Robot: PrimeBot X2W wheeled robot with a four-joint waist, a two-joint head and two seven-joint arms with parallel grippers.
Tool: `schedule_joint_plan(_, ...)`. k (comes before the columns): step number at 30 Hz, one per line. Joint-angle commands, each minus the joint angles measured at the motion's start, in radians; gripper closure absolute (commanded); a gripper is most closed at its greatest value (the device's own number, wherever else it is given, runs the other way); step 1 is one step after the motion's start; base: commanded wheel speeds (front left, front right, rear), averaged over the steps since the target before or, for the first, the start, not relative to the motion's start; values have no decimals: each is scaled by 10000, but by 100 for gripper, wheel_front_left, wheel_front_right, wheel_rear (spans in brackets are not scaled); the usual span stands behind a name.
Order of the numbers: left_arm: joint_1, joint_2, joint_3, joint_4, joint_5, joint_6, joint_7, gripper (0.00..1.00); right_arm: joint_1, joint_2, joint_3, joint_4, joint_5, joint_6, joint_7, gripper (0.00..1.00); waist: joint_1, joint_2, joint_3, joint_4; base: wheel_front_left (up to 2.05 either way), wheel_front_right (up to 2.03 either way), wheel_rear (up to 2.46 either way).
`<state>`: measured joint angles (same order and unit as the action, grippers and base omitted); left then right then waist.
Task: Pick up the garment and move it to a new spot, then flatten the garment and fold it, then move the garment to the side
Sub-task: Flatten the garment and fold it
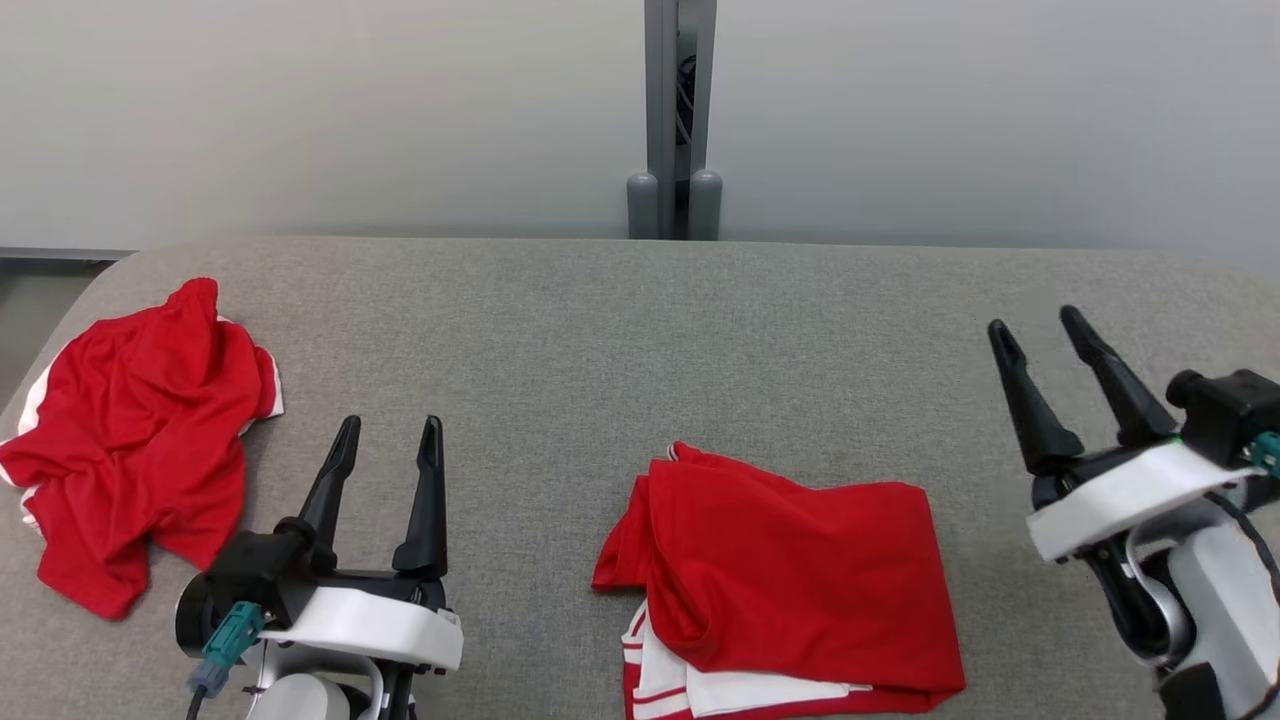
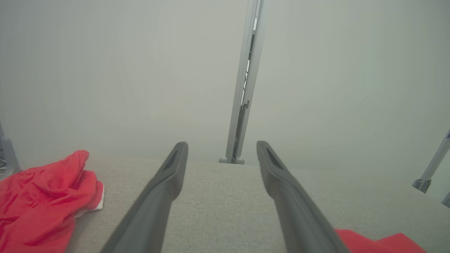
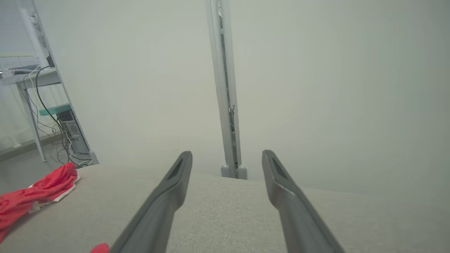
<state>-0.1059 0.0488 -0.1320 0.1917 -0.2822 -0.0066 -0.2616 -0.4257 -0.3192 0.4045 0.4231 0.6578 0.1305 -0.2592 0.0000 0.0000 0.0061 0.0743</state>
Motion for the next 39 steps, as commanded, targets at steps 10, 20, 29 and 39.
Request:
schedule_joint_plan(10, 182, 33, -52, -140, -79, 64, -33, 0, 2604, 1032, -3017, -1496, -4372, 4, -56, 0, 0, 0, 24, -190, 0, 0, 0)
schedule_joint_plan(20, 189, 36, -239, -93, 258, -2, -33, 0, 3420, 1905, -3633, -1662, -5333, 4, -58, 0, 0, 0, 78, -180, 0, 0, 0)
schedule_joint_plan(29, 49, 35, -296, -60, 265, -89, -33, 0, 3171, 1865, -2952, -1658, -5371, 4, -58, 100, 0, 0, 264, 56, 0, 0, 0)
schedule_joint_plan(39, -152, 33, -412, -29, 276, -97, -33, 0, 2851, 1954, -261, -587, -4674, 4, -57, 100, 0, 0, 640, 706, 0, 0, 0)
